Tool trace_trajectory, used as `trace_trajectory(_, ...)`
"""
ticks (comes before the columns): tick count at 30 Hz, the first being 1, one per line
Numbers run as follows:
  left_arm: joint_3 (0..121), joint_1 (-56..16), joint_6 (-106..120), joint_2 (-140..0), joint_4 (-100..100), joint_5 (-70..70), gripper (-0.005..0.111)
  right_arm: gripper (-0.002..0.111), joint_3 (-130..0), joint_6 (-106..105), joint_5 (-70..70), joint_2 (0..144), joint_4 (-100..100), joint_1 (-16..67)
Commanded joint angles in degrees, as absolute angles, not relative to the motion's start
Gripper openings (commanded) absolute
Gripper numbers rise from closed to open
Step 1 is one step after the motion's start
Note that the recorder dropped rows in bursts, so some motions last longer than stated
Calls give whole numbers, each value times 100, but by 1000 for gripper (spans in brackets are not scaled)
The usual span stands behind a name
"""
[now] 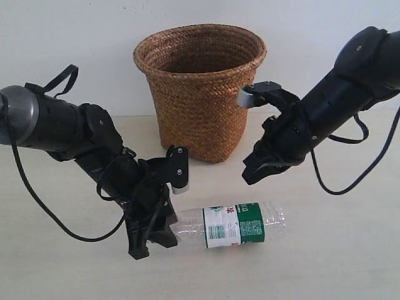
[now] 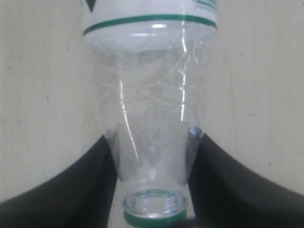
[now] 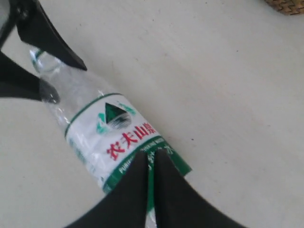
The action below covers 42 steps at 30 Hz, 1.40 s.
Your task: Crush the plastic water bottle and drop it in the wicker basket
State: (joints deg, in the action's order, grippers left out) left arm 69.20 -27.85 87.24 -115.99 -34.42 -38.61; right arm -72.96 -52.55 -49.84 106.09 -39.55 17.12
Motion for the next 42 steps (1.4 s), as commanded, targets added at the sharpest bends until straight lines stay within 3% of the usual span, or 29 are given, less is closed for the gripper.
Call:
trace_trajectory(1,6944,-2806,8727,-11632,-3502,-3942,4,0,-7323,-4730,-5260,10858,-4214,1783)
trace_trajectory(17,6944,-2806,8593,-11632,-3513,-3942,4,0,-7618,-4400,-5375,12065,-3958,1783)
trace_trajectory(31,6944,-2806,8183,-11632,-3464,-3837,4,0,-7993,-4345,-5868,10711,-3951,1783)
trace_trajectory(42,6944,-2806,8076,-11632,-3465,-3837,4,0,-7599,-4186,-5895,10995,-3912,1995)
